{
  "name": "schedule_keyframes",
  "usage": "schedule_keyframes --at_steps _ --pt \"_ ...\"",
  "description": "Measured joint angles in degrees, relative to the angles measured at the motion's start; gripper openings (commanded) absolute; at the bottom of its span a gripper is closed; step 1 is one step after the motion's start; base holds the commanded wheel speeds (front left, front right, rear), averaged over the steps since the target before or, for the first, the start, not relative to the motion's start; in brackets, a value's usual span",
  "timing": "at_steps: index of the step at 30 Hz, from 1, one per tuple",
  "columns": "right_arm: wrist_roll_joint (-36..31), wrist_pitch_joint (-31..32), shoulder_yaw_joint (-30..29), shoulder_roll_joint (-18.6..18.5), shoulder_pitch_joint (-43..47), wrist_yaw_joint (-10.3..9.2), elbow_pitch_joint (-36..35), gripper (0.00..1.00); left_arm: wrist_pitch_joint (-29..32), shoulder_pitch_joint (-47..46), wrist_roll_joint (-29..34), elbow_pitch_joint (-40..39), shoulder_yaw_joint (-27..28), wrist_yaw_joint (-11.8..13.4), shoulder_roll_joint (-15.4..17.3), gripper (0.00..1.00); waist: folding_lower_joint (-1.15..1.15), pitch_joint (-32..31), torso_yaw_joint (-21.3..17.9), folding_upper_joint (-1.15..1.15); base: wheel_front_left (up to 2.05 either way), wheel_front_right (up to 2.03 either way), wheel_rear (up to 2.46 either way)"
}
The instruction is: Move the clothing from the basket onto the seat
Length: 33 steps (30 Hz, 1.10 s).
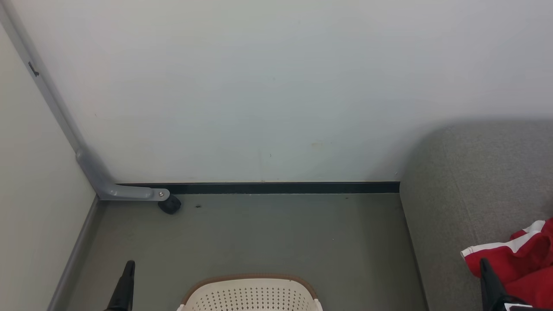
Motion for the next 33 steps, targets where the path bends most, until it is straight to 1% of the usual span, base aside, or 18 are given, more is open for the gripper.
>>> schedule_keyframes --at_steps 33 --pt "0.0 0.0 0.0 0.01 0.0 0.0 0.0 0.0 0.0 0.0 -0.01 -0.04 -0.01 0.0 -0.01 0.0 0.0 0.0 0.0 0.0 0.0 0.0 0.0"
